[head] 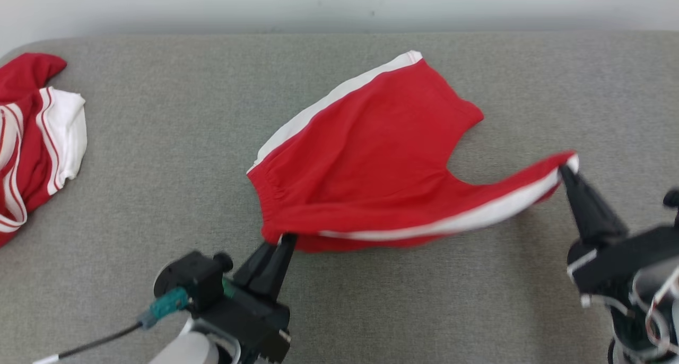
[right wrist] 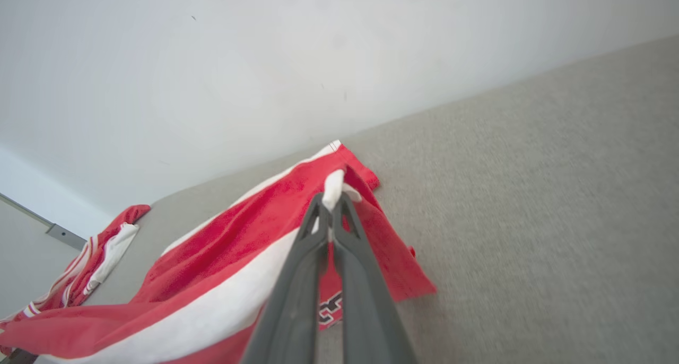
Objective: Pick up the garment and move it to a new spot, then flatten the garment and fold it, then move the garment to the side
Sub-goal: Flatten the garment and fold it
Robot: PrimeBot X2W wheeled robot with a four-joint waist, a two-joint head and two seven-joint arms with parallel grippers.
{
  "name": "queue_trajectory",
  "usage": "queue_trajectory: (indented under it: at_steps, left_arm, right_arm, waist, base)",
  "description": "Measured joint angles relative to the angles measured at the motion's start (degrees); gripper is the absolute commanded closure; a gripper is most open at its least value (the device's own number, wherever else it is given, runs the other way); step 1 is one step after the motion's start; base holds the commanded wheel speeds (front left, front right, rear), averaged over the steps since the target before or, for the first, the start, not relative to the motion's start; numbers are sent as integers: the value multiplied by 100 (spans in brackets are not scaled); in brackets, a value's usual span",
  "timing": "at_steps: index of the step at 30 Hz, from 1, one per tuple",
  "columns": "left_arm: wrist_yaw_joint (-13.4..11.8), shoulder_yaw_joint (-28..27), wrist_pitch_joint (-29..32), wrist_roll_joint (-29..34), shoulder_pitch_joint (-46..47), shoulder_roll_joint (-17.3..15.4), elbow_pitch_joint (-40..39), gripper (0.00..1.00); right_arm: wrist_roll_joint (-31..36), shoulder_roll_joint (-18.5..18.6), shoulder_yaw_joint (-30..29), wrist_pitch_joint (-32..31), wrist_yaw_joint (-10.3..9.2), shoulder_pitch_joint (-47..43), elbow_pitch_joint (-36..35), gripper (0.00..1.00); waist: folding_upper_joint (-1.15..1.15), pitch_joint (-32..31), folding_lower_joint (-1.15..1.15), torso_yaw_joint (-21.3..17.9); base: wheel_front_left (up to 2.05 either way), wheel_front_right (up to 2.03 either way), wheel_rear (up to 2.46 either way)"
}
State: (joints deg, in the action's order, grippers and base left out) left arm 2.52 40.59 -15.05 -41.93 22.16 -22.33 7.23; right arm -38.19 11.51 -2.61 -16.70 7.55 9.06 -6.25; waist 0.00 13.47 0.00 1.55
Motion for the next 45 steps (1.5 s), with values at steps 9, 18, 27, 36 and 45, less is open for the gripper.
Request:
queue_trajectory:
  at_steps: [9, 18, 27, 36, 45]
  left_arm:
    - [159, -112, 26, -89, 934, 495, 798, 100]
    - [343, -246, 16, -112, 1892, 966, 1768, 100]
    - [413, -399, 0, -43, 2592, 1350, 2572, 100]
    - [460, -544, 0, 205, 2769, 1605, 2889, 0]
    - [453, -969, 0, 602, 2122, 1593, 2618, 0]
  right_arm:
    - [283, 235, 187, 44, 0, 2091, 1422, 100]
    - [632, 378, 489, 421, 0, 4025, 3511, 100]
    - [889, 355, 918, 981, 0, 5358, 5115, 100]
    - [998, 260, 1445, 1410, 0, 5980, 6196, 0]
    - [754, 606, 2187, 1714, 0, 5839, 6433, 0]
  waist:
    - [0, 356, 1, 242]
    - [1, 820, 2, 547]
    - [1, 1264, 1, 845]
    - [1, 1503, 1, 1029]
    - [0, 1195, -1, 967]
  base:
    - [0, 0, 0]
    - [0, 0, 0]
    - [0, 0, 0]
    - [0, 0, 0]
    - [0, 0, 0]
